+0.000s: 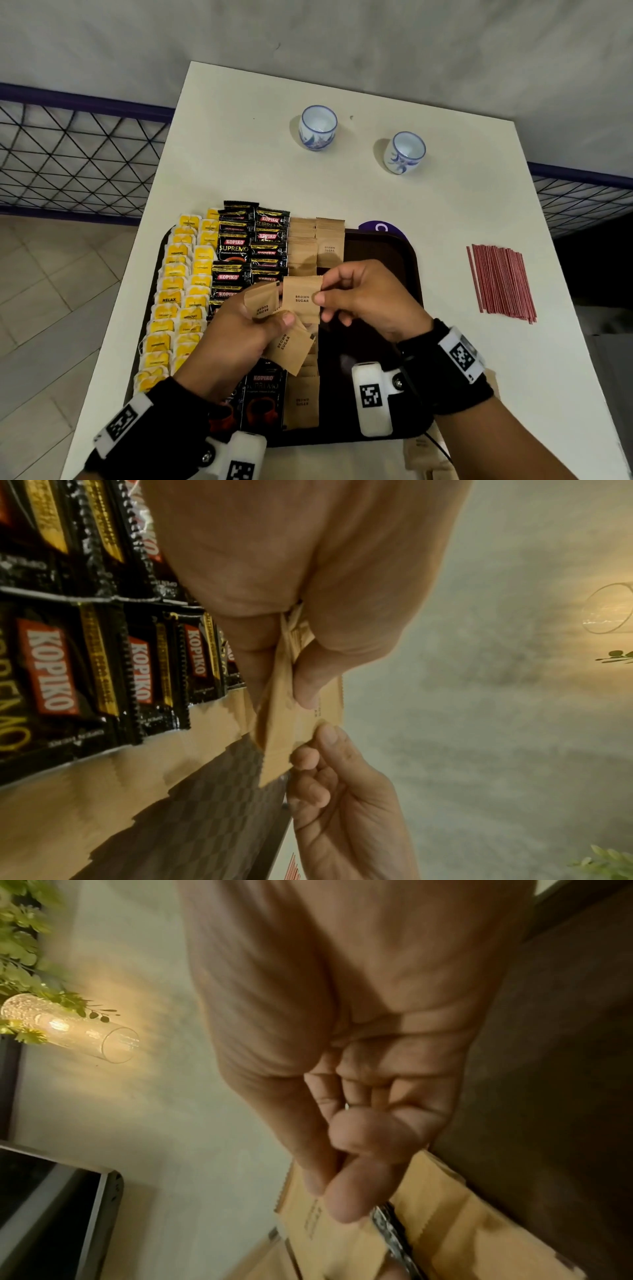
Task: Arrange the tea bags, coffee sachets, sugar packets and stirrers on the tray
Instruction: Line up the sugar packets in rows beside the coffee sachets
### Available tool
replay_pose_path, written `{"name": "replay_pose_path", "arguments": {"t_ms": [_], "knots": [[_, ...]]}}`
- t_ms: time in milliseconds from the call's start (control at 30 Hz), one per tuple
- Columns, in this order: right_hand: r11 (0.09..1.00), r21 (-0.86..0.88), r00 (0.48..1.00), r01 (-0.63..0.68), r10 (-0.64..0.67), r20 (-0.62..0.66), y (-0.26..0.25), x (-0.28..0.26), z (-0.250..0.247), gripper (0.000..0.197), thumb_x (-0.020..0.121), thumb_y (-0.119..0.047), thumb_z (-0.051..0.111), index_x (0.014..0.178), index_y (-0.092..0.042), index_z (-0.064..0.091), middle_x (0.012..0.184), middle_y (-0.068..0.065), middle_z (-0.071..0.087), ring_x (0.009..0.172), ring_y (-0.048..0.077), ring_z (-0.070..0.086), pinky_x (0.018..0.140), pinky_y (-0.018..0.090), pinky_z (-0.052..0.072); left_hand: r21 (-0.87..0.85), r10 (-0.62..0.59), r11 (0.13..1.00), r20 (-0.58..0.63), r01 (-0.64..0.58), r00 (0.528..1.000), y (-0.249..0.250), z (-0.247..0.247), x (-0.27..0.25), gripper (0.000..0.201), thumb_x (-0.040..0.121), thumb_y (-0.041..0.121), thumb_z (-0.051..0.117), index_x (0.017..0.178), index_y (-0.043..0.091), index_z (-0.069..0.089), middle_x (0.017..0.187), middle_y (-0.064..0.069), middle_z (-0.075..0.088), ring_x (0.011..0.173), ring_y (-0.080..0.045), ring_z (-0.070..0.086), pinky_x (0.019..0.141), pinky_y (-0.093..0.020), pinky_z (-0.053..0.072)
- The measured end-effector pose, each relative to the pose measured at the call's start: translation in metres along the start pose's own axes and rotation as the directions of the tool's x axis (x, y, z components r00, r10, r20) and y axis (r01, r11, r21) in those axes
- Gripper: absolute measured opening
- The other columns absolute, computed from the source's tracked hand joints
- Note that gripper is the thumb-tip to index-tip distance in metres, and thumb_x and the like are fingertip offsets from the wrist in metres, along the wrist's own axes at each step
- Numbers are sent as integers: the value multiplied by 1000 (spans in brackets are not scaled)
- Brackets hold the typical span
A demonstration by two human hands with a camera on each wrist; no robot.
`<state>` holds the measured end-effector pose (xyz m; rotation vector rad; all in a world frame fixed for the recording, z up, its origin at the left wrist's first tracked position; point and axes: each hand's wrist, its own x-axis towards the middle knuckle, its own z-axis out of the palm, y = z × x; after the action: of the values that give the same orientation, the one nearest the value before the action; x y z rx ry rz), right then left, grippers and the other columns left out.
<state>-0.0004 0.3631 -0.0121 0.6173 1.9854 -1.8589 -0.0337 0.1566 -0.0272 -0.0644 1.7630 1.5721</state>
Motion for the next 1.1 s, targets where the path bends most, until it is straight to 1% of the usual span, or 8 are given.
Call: {"name": "replay_pose_path", "arguments": {"t_ms": [100, 200, 233, 367, 533, 700, 900, 1100], "knots": [[1000, 1, 999, 7, -7, -44, 5, 1, 4, 14, 85, 3, 73, 95, 10, 66, 70, 15, 70, 56, 17, 67, 44, 21, 46, -5, -8, 1000, 11, 8, 1000, -1, 1, 0, 36, 93, -3, 64, 120, 21, 68, 104, 0, 79, 99, -18, 74, 84, -34, 58], [998, 62, 988, 14, -4, -157, 2, 5, -9, 5, 86, 6, 70, 89, 3, 67, 67, 13, 69, 55, 18, 66, 45, 21, 47, -56, -26, 998, 34, 27, 999, -2, -1, -1, 38, 95, -8, 59, 121, 19, 66, 104, -6, 79, 99, -23, 76, 85, -40, 59], [997, 72, 978, 26, -10, -209, 1, 8, -17, 7, 87, 7, 68, 85, 0, 67, 65, 13, 68, 55, 19, 65, 45, 21, 48, -66, -28, 997, 40, 30, 999, -3, -3, -2, 38, 95, -9, 58, 121, 18, 66, 105, -7, 79, 99, -25, 76, 87, -43, 59], [1000, -29, 925, 0, -12, -379, 4, 20, -44, 15, 90, 5, 66, 80, -7, 65, 64, 9, 68, 57, 19, 66, 50, 24, 51, -73, -26, 997, 47, 29, 999, -7, -6, -4, 38, 95, -9, 58, 122, 17, 66, 106, -8, 78, 100, -26, 76, 89, -47, 59], [997, -60, 915, -59, 30, -403, 15, 39, -44, 12, 90, 4, 65, 85, -6, 63, 71, 11, 69, 54, 16, 66, 50, 24, 52, -86, -25, 996, 70, 31, 997, -10, -5, -6, 37, 95, -9, 58, 122, 15, 65, 106, -9, 78, 100, -26, 76, 82, -38, 63], [990, -121, 907, -72, 15, -420, 19, 51, -36, 15, 91, 3, 64, 82, -9, 61, 69, 6, 68, 52, 14, 65, 48, 23, 50, -80, -17, 996, 86, 23, 996, -11, -8, -9, 36, 95, -6, 59, 124, 15, 65, 108, -8, 78, 100, -25, 76, 80, -35, 63], [969, -222, 872, -112, -11, -489, 24, 58, -31, 13, 90, -7, 68, 80, -15, 66, 71, 8, 72, 59, 19, 68, 58, 31, 57, -71, -6, 997, 97, 13, 995, -12, -9, -9, 35, 96, -5, 59, 124, 15, 64, 109, -7, 78, 101, -25, 76, 82, -37, 63], [961, -252, 851, -117, -33, -524, 23, 60, -25, 11, 86, -12, 67, 76, -17, 68, 61, 3, 71, 62, 27, 72, 65, 43, 63, -84, -4, 996, 113, 14, 994, -14, -7, -9, 37, 95, -8, 58, 124, 15, 64, 109, -9, 78, 101, -26, 76, 78, -34, 63]]}}
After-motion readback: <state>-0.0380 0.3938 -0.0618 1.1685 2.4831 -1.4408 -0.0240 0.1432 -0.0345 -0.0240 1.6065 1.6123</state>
